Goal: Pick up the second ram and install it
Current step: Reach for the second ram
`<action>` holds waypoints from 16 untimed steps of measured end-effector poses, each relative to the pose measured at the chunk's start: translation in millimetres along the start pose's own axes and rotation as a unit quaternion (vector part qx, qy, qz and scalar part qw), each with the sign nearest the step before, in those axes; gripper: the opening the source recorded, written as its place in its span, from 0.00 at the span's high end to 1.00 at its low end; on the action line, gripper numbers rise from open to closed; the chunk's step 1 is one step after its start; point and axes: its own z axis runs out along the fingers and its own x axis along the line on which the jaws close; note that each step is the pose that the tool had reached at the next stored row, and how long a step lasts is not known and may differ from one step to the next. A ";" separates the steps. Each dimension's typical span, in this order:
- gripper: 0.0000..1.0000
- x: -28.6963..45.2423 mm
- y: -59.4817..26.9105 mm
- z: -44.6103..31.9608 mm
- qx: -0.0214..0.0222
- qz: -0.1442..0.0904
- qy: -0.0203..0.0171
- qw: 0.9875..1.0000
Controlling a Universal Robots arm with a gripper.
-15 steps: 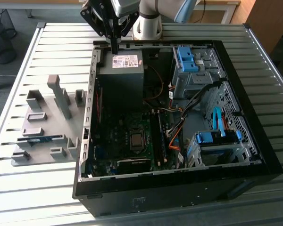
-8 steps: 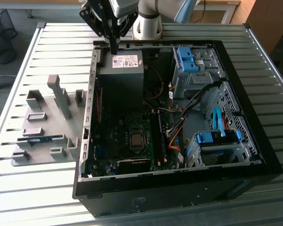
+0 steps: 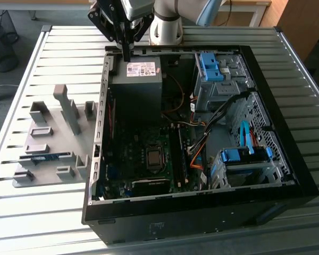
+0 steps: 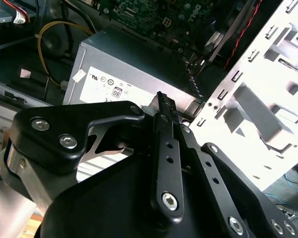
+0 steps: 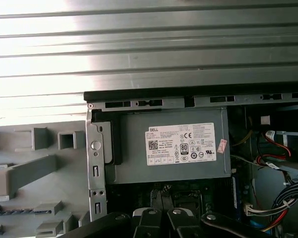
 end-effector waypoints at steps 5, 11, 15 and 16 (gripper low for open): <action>0.89 1.8 -0.2 0.3 0.000 0.000 0.000 1.000; 0.89 3.5 -0.3 0.7 0.000 0.000 0.000 1.000; 0.89 4.5 -0.4 0.9 0.000 0.000 0.000 1.000; 0.89 4.8 -0.4 1.0 0.000 0.000 0.000 1.000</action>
